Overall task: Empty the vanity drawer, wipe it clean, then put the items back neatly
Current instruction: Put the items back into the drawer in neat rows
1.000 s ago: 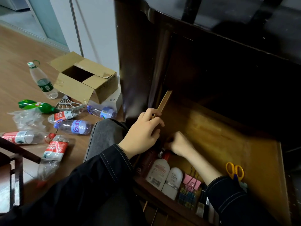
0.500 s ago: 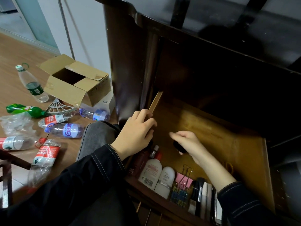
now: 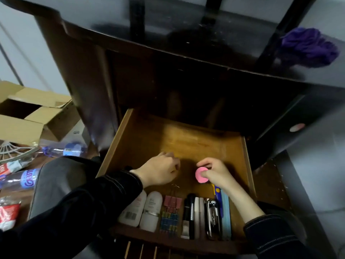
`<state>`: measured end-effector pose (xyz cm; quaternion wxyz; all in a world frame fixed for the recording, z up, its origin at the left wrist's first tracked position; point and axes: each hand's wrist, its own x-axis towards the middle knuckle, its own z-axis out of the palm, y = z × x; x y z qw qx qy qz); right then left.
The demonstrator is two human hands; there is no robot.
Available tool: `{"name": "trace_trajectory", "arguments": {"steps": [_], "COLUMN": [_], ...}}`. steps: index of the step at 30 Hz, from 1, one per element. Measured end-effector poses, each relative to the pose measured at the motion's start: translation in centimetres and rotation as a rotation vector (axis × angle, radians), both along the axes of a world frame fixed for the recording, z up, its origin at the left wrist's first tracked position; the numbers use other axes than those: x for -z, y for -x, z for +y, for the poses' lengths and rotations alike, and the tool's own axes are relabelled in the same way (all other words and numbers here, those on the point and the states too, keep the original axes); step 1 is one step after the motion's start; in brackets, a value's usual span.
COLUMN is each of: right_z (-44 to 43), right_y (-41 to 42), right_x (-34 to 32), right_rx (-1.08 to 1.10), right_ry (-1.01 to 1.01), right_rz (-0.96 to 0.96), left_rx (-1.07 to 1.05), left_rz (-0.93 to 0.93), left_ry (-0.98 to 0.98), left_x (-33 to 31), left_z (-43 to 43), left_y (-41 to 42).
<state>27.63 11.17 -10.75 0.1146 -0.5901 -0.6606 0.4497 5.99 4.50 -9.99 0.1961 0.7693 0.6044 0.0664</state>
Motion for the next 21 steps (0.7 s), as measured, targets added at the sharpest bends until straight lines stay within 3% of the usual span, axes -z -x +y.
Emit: {"name": "trace_trajectory", "arguments": {"steps": [5, 21], "right_z": [0.2, -1.2], "right_y": [0.6, 0.1], "right_x": [1.7, 1.6], "right_rx": [-0.123, -0.293], "right_ry": [-0.043, -0.169], "right_rz": [-0.155, -0.404], "left_rx": [0.012, 0.002], "left_rz": [0.022, -0.062], "left_ry": [0.102, 0.100], "left_x": [2.8, 4.0], "left_z": [0.6, 0.5], "left_y": [0.5, 1.2]}}
